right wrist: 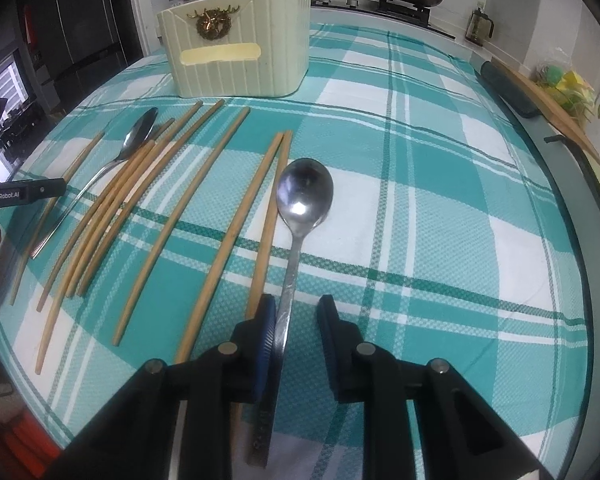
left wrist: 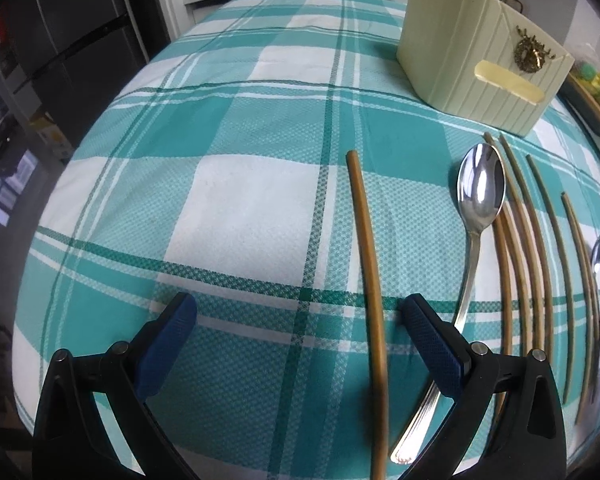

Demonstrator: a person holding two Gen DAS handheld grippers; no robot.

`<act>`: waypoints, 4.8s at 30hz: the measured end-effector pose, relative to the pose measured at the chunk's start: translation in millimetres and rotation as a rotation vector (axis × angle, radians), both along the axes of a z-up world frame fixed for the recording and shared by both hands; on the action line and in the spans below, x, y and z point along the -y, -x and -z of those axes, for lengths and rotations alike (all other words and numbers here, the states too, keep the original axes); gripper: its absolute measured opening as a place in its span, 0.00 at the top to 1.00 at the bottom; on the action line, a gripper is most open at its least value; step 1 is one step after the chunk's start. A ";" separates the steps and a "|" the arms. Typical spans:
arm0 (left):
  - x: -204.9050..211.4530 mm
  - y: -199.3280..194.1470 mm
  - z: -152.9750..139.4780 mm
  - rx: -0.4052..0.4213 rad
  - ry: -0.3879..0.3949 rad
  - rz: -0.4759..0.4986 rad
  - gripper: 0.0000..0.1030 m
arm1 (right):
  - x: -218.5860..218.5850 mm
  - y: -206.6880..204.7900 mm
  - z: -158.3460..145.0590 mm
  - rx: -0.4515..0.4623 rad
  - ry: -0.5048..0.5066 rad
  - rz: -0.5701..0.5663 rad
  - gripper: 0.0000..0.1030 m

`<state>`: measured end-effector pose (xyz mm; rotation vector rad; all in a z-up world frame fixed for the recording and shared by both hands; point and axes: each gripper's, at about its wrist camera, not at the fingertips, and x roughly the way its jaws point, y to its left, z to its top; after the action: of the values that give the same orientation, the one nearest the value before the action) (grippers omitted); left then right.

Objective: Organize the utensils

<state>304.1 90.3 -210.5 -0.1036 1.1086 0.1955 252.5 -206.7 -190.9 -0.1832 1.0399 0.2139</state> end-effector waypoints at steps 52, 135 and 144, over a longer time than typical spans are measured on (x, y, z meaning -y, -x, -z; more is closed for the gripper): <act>-0.2 -56.5 -11.9 0.009 0.076 0.198 0.96 | -29.0 -81.8 5.3 0.102 -0.007 0.020 0.66; -14.0 41.1 -168.7 0.400 0.186 0.249 0.95 | -21.4 -6.8 -146.3 0.448 0.239 -0.015 0.96; -9.9 38.4 -166.1 0.387 0.182 0.257 0.95 | -39.6 -28.9 -133.9 0.228 0.488 -0.359 0.96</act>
<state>265.7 100.2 -44.4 -0.1533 0.7426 -0.1523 281.4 -167.1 -57.0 -0.8210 0.8113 0.2534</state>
